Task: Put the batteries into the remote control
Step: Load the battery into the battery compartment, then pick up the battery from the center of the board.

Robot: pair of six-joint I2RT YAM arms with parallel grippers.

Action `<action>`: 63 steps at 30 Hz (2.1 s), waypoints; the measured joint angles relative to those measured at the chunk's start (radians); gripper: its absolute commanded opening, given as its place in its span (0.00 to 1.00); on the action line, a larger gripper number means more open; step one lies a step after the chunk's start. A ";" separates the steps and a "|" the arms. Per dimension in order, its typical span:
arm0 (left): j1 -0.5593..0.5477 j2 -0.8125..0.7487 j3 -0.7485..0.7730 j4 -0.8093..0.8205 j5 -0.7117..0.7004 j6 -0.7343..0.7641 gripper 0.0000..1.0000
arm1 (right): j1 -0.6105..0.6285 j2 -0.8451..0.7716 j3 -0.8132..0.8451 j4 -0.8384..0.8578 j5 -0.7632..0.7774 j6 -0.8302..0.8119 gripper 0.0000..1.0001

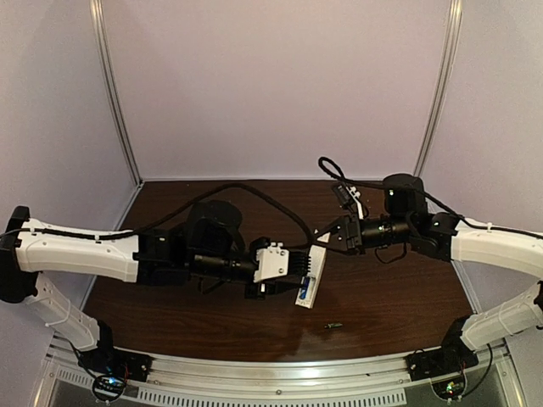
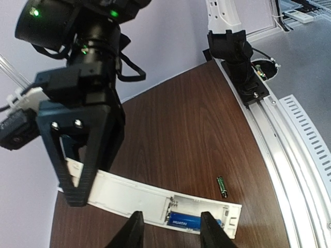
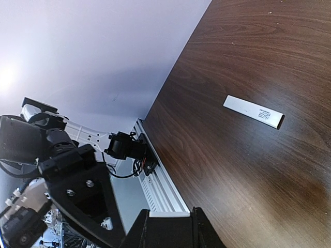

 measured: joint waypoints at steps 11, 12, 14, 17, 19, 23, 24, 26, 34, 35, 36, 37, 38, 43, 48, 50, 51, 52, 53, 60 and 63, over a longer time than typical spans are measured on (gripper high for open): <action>-0.010 -0.036 0.034 -0.076 0.002 -0.104 0.38 | -0.208 -0.024 -0.053 -0.040 0.064 -0.030 0.00; -0.015 -0.016 0.034 -0.085 0.000 -0.114 0.38 | -0.244 -0.040 -0.075 -0.043 0.071 -0.027 0.00; -0.035 0.044 0.049 -0.119 -0.003 -0.135 0.38 | -0.303 -0.069 -0.108 -0.052 0.082 -0.022 0.00; -0.063 0.175 0.125 -0.183 -0.008 -0.171 0.38 | -0.372 -0.115 -0.142 -0.070 0.090 -0.021 0.00; -0.076 0.264 0.196 -0.225 -0.013 -0.194 0.38 | -0.408 -0.140 -0.151 -0.082 0.089 -0.022 0.00; -0.088 0.418 0.331 -0.297 -0.026 -0.237 0.36 | -0.481 -0.182 -0.174 -0.088 0.087 -0.022 0.00; -0.088 0.444 0.352 -0.310 -0.028 -0.245 0.36 | -0.498 -0.193 -0.186 -0.087 0.085 -0.022 0.00; -0.088 0.494 0.401 -0.344 -0.029 -0.259 0.36 | -0.529 -0.209 -0.210 -0.089 0.079 -0.021 0.00; -0.088 0.657 0.536 -0.437 -0.052 -0.288 0.33 | -0.624 -0.240 -0.263 -0.095 0.040 -0.019 0.00; -0.088 0.671 0.549 -0.450 -0.056 -0.291 0.33 | -0.633 -0.244 -0.267 -0.094 0.035 -0.019 0.00; -0.088 0.684 0.562 -0.459 -0.061 -0.292 0.32 | -0.640 -0.247 -0.271 -0.094 0.031 -0.019 0.00; -0.088 0.697 0.576 -0.466 -0.063 -0.293 0.32 | -0.646 -0.249 -0.276 -0.093 0.026 -0.018 0.00; -0.088 0.710 0.589 -0.471 -0.066 -0.294 0.31 | -0.650 -0.251 -0.280 -0.093 0.022 -0.018 0.00; -0.088 0.746 0.625 -0.497 -0.072 -0.299 0.27 | -0.660 -0.253 -0.289 -0.094 0.007 -0.017 0.00; -0.088 0.790 0.659 -0.509 -0.085 -0.306 0.20 | -0.661 -0.263 -0.298 -0.093 0.003 -0.017 0.00; -0.088 0.802 0.660 -0.517 -0.089 -0.310 0.15 | -0.661 -0.267 -0.303 -0.092 0.003 -0.016 0.00; -0.088 0.804 0.663 -0.519 -0.089 -0.311 0.12 | -0.662 -0.271 -0.309 -0.090 0.002 -0.014 0.00; -0.088 0.804 0.666 -0.522 -0.091 -0.313 0.09 | -0.663 -0.273 -0.313 -0.087 0.001 -0.013 0.00; -0.088 0.805 0.669 -0.523 -0.090 -0.314 0.06 | -0.664 -0.275 -0.319 -0.085 0.000 -0.010 0.00; -0.086 0.785 0.642 -0.520 -0.089 -0.346 0.00 | -0.665 -0.296 -0.377 -0.038 -0.013 0.031 0.00; -0.079 0.703 0.542 -0.521 -0.076 -0.389 0.00 | -0.655 -0.323 -0.433 0.031 -0.014 0.082 0.00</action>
